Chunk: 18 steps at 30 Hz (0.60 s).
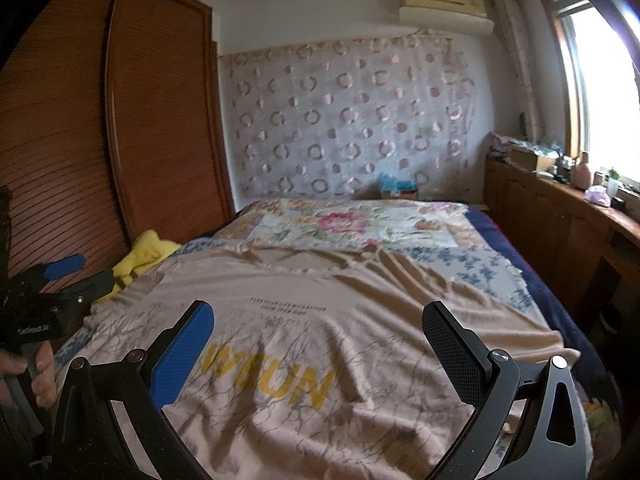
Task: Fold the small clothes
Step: 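Move the left gripper to the shirt side edge by the plush toy and grasp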
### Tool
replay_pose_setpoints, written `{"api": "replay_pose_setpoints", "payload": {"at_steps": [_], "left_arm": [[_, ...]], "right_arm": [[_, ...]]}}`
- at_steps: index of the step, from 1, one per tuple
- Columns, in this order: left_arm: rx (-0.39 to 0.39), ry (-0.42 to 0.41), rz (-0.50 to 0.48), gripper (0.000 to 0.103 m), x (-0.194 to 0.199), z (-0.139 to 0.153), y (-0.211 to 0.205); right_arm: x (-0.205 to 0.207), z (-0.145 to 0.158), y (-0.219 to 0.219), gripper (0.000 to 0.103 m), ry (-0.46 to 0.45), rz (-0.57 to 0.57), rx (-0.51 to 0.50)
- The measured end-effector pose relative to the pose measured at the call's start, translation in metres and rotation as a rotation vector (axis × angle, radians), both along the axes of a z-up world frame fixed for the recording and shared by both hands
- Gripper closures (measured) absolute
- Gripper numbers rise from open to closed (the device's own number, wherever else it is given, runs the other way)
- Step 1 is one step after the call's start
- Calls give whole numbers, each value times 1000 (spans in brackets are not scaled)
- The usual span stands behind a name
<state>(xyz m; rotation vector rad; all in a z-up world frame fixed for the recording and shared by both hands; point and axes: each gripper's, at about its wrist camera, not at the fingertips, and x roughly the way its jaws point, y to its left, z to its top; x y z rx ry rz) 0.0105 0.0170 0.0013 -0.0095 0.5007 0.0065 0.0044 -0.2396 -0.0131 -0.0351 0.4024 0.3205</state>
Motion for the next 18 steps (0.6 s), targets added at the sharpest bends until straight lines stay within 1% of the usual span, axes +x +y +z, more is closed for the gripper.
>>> {"api": "replay_pose_setpoints", "payload": {"at_steps": [7,10,12,14,18], "left_arm": [[4,43,16,0,2,-17,31],[9,70,32,5,2,-22,49],[4,82,41,12,0,-27,60],[-19,102,57,18,0,-32,78],[-30,131,94,27,-2,-40,102]], "right_arm": [[11,-6,14,0,44,75,-21],[13,-4,16,0,60,97,-32],[17,-4,16,0,76,115,-39],[20,-4,16,0,90,131,-46],[27,-3,18,0,114,163,-68]]}}
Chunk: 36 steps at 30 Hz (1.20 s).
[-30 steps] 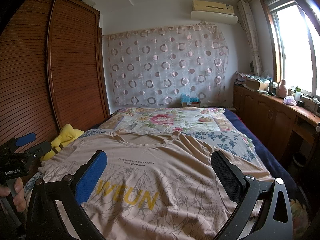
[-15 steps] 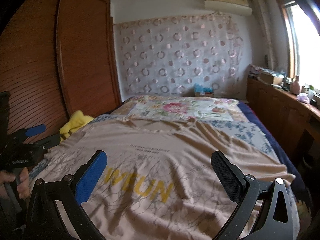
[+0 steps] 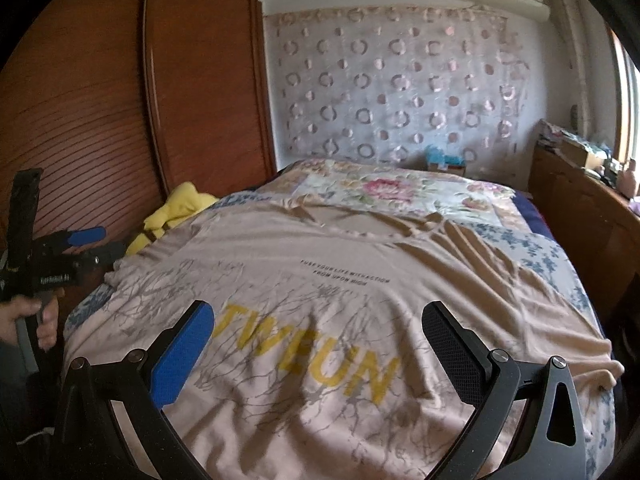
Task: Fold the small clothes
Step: 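Move the left gripper to the shirt side edge by the plush toy and grasp, then fold the grasped side edge inward over the shirt body and open the left gripper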
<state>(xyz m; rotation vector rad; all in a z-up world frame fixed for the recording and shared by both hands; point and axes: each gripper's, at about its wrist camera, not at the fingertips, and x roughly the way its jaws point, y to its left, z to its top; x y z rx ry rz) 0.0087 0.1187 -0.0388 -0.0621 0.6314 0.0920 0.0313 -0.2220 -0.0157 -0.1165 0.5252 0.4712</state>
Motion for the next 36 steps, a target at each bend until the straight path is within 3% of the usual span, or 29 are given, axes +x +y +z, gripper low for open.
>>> {"api": "replay_pose_setpoints", "payload": {"at_steps": [5,11,21,22,24,27,36], "left_arm": [[-18,44,58,35,2,-14,34],[-43,120,94,37,11,-31,64],[-177,237,76,61,21,-58,82],[-191,235,70,64,20,-58,82],[-212,227,54,83,21,-57,82],[-171,202,32,99,20,-52,75],[-109,66,-90,100,30,5,36]], "right_arm": [[7,1,1,0,30,42,-19],[12,3,1,0,68,89,-34],[12,10,-5,0,77,119,-50],[11,11,-6,0,78,122,-51],[12,10,-2,0,76,127,-55],[13,9,-1,0,81,134,-54],[23,7,5,0,96,144,-61]]}}
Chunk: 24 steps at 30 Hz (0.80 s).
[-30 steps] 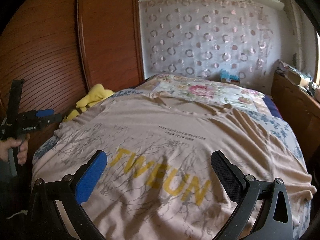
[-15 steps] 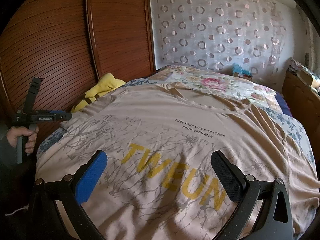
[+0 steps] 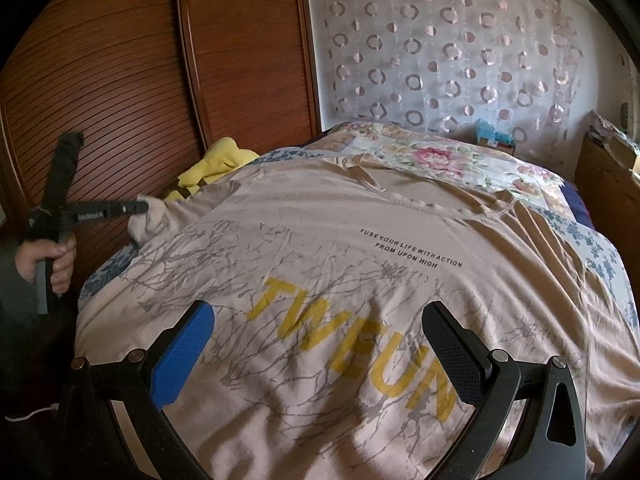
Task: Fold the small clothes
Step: 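Fold the grasped side edge inward over the shirt body and open the left gripper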
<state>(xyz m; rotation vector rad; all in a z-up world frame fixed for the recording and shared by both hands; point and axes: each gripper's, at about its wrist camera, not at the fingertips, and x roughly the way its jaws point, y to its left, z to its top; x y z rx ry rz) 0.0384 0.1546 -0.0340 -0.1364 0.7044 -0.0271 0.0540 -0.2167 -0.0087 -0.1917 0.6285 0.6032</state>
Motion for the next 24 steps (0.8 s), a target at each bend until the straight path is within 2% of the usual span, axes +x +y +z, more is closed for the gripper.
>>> {"api": "replay_pose_setpoints", "payload": {"at_steps": [4,8,10,12,15,16,17,18,20,21,24], "left_arm": [[23,-52,-114,100,14,28,-40],[49,-59,-215,100,18,36,-77],[79,-67,-226,95,16,37,-88],[91,-76,-220,79,12,36,-89],[85,-97,-192,63,1,37,-81],[80,-104,-181,61,-1,37,-80],[78,-108,-160,54,-5,37,-72],[80,-112,-144,42,-7,36,-70],[80,-127,-112,30,-13,34,-62],[75,-130,-97,27,-16,33,-56],[65,-139,-40,26,-24,29,-41]], "right_arm": [[5,6,-6,0,-15,-19,4],[5,12,-17,0,-31,-48,22],[4,12,-21,0,-35,-59,31],[2,9,-22,0,-34,-68,31],[2,2,-19,1,-27,-71,21],[3,2,-17,3,-23,-69,20],[4,0,-15,7,-16,-62,23],[6,3,-14,9,-11,-53,23],[9,4,-8,20,-2,-28,27],[11,5,-6,23,0,-16,24],[21,6,9,36,6,46,17]]}}
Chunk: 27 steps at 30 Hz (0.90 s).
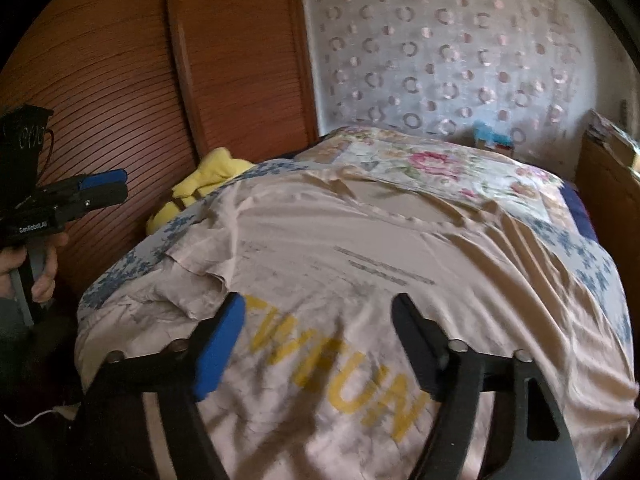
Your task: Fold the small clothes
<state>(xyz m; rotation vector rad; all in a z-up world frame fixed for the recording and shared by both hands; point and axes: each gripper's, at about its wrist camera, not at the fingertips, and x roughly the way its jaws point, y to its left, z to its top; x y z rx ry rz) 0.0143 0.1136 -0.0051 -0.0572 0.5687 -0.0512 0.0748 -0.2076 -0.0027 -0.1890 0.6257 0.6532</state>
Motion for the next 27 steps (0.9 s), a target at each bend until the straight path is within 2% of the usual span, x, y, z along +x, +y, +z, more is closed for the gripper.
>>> {"api": "replay_pose_setpoints", "payload": {"at_steps": [2,5,12,15,17,22,27], "left_arm": [[2,-11,44,26,-5,-3,9],[-5,-22,81,26,-11,-8,19],[0,-44,140,26,-21,-17,33],[-4,-49,151,26,-25,-20,37],[-11,-46,159,26,-26,-22,40],[-11,-37,158,26,-27,-27,39],[-11,-26,151,26,-27,-30,35]], "right_arm": [[7,-1,17,46,3,50,-12],[20,-4,46,53,4,127,-30],[43,-26,114,54,54,291,-69],[57,-38,138,60,96,352,-87],[66,-47,152,69,142,394,-70],[77,-57,174,70,153,452,-94],[79,-68,194,70,124,465,-185]]}}
